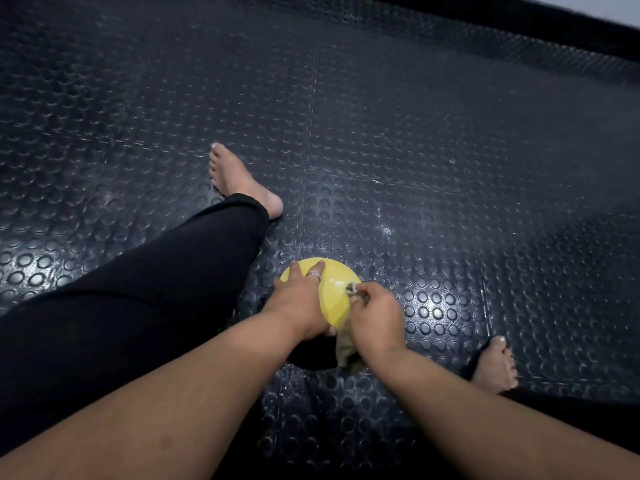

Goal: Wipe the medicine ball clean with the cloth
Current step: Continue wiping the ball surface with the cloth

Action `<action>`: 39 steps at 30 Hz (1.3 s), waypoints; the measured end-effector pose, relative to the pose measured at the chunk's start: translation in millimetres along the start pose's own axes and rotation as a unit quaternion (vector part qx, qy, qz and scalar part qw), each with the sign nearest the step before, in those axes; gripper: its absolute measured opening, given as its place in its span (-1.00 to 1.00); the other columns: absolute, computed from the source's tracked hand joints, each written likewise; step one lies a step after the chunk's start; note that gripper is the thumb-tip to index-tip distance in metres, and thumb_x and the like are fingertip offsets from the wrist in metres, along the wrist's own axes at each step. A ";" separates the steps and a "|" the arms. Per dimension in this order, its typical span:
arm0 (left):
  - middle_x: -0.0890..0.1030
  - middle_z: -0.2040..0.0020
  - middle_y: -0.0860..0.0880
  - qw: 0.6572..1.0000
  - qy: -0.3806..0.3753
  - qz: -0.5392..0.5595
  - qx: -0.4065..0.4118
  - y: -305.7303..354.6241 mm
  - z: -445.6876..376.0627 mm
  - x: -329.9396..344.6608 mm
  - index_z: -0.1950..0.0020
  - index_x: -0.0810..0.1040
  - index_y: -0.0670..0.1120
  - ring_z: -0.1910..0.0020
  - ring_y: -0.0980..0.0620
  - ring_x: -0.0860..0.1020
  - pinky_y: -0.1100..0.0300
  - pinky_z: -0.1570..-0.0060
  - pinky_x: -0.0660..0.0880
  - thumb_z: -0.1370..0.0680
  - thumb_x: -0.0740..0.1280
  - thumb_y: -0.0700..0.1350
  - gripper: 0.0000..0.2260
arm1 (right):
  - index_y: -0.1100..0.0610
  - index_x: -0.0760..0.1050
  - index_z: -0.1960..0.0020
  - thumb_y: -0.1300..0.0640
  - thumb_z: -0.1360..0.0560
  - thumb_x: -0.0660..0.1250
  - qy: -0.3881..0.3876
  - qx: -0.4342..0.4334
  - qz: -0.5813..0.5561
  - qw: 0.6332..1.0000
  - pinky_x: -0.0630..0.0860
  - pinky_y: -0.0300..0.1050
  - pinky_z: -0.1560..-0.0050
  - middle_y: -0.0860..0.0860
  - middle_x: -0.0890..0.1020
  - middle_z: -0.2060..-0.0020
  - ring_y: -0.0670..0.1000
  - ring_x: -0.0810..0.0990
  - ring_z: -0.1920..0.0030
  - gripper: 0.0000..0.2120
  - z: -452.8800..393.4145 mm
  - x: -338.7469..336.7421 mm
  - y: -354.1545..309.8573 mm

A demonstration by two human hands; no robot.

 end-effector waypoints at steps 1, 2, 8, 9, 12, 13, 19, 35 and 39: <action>-0.17 -0.60 -0.07 1.000 -0.003 -0.001 0.001 1.3 -0.7 -0.8 -0.59 -0.17 0.17 -0.54 -0.27 0.02 -0.14 -0.43 0.27 -0.34 0.58 0.05 0.09 | 0.12 0.54 -0.17 0.20 -0.57 0.19 -0.004 -0.002 0.011 1.000 0.32 -0.26 0.12 0.08 0.60 -0.05 0.06 0.55 -0.02 -0.77 -8.1 -1.7 -1.3; -0.17 -0.60 -0.06 1.000 -0.007 -0.003 0.001 2.0 -1.2 -1.4 -0.59 -0.16 0.18 -0.54 -0.26 0.01 -0.14 -0.42 0.28 -0.34 0.58 0.05 0.09 | 0.13 0.54 -0.17 0.21 -0.56 0.19 -0.015 -0.002 0.021 1.000 0.30 -0.26 0.13 0.09 0.61 -0.05 0.08 0.55 -0.03 -0.76 -17.2 -2.0 -2.6; -0.19 -0.60 -0.03 1.000 -0.007 -0.003 0.001 3.6 1.9 -0.9 -0.58 -0.15 0.19 -0.55 -0.25 -0.02 -0.16 -0.44 0.25 -0.34 0.58 0.06 0.08 | 0.17 0.57 -0.09 0.27 -0.53 0.20 -0.118 -0.041 0.111 0.986 0.38 -0.18 0.11 0.17 0.63 0.03 0.18 0.56 -0.01 -0.78 -61.3 -1.0 -7.2; -0.18 -0.60 -0.03 1.000 -0.005 0.001 0.001 3.3 1.6 -1.2 -0.58 -0.14 0.19 -0.55 -0.24 -0.02 -0.17 -0.44 0.25 -0.34 0.58 0.06 0.08 | 0.16 0.56 -0.08 0.28 -0.53 0.18 -0.130 -0.065 0.132 0.981 0.38 -0.16 0.12 0.17 0.62 0.04 0.17 0.56 0.00 -0.78 -63.3 0.2 -9.0; -0.17 -0.61 0.00 1.000 -0.001 0.024 -0.004 -0.6 0.6 -1.5 -0.58 -0.11 0.20 -0.56 -0.22 -0.04 -0.15 -0.45 0.24 -0.33 0.60 0.02 0.07 | 0.18 0.54 -0.07 0.30 -0.53 0.15 -0.123 -0.143 0.178 0.966 0.33 -0.17 0.12 0.15 0.57 0.03 0.15 0.53 -0.01 -0.77 -54.4 3.0 -14.2; -0.17 -0.61 0.00 1.000 0.001 0.030 -0.005 -1.8 0.8 -1.2 -0.58 -0.10 0.21 -0.57 -0.21 -0.04 -0.14 -0.45 0.24 -0.33 0.60 0.01 0.08 | 0.19 0.54 -0.08 0.30 -0.53 0.15 -0.111 -0.163 0.183 0.963 0.32 -0.17 0.09 0.14 0.55 0.01 0.14 0.51 -0.03 -0.78 -46.9 2.7 -14.6; -0.16 -0.61 0.01 1.000 0.000 0.018 -0.004 1.6 2.3 -0.7 -0.58 -0.10 0.20 -0.56 -0.20 -0.03 -0.13 -0.44 0.26 -0.33 0.60 0.01 0.08 | 0.16 0.50 -0.11 0.31 -0.53 0.14 -0.059 -0.184 0.196 0.961 0.30 -0.14 0.07 0.08 0.50 0.02 0.10 0.45 -0.04 -0.77 -22.7 -3.9 -8.2; -0.12 -0.60 0.01 1.000 -0.002 0.024 -0.004 -1.4 1.1 -2.7 -0.58 -0.06 0.22 -0.55 -0.19 0.01 -0.16 -0.40 0.31 -0.30 0.62 0.02 0.08 | 0.14 0.58 -0.14 0.26 -0.55 0.21 -0.127 -0.155 0.146 0.969 0.34 -0.21 0.06 0.09 0.58 -0.03 0.08 0.53 -0.02 -0.76 -47.6 -2.7 -19.2; -0.16 -0.60 0.00 1.000 -0.004 -0.003 0.008 3.5 4.7 0.9 -0.58 -0.11 0.22 -0.55 -0.21 -0.01 -0.15 -0.41 0.30 -0.31 0.61 0.04 0.09 | 0.13 0.57 -0.14 0.26 -0.55 0.19 -0.109 -0.157 0.157 0.969 0.36 -0.17 0.01 0.09 0.54 -0.02 0.10 0.50 -0.06 -0.75 -34.1 -7.5 -9.9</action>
Point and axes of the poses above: each hand's wrist, its own z-axis away from the middle knuckle, its own x-axis out of the palm, y = z × x, the point moved 7 cm from there along -z, towards the middle knuckle
